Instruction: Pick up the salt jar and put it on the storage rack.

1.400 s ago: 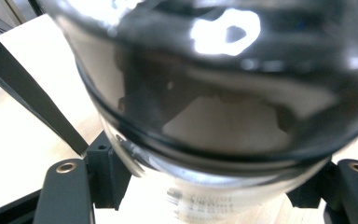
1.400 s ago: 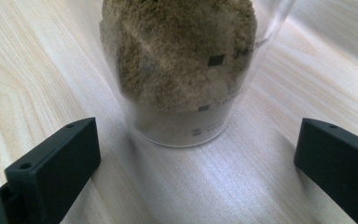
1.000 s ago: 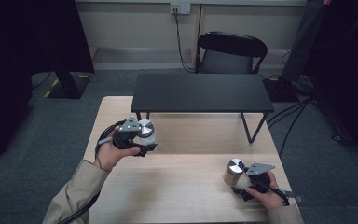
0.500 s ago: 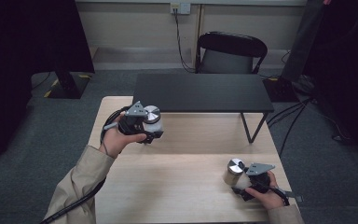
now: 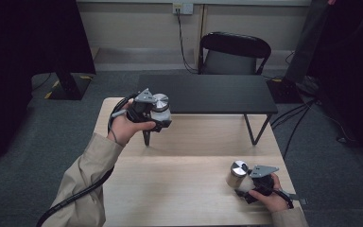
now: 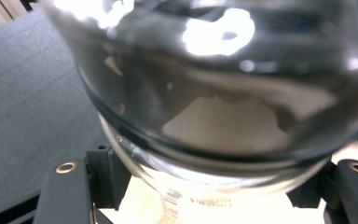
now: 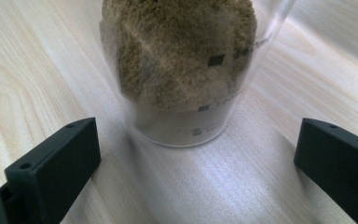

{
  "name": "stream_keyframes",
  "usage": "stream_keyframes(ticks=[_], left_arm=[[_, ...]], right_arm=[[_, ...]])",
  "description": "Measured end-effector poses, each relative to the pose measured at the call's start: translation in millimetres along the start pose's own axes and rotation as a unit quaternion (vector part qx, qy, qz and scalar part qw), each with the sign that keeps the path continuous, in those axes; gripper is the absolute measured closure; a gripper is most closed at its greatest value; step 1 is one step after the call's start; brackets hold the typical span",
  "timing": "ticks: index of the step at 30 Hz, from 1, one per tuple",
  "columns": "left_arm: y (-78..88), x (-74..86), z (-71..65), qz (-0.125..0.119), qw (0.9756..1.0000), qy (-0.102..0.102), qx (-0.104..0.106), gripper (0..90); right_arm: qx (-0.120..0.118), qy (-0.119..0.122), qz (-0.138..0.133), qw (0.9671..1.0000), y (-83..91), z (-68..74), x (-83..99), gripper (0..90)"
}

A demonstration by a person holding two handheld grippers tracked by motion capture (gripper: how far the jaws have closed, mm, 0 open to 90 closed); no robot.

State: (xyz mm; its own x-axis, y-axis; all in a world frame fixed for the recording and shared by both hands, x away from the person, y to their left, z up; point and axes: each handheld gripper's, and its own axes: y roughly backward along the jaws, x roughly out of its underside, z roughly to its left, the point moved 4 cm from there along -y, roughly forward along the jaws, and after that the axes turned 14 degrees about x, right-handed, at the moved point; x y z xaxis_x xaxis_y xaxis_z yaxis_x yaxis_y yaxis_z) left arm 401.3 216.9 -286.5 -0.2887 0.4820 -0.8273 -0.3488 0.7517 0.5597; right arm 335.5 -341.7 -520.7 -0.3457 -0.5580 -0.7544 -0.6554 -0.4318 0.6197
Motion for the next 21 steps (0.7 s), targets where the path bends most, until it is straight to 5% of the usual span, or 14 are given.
stream_keyframes(ticks=[21], left_arm=[[-9.1,-26.8,17.4,-0.012,0.9982,0.033,-0.049,30.1]], right_arm=[[0.001,-0.001,0.000,1.0000,0.2,0.5,0.1,0.0]])
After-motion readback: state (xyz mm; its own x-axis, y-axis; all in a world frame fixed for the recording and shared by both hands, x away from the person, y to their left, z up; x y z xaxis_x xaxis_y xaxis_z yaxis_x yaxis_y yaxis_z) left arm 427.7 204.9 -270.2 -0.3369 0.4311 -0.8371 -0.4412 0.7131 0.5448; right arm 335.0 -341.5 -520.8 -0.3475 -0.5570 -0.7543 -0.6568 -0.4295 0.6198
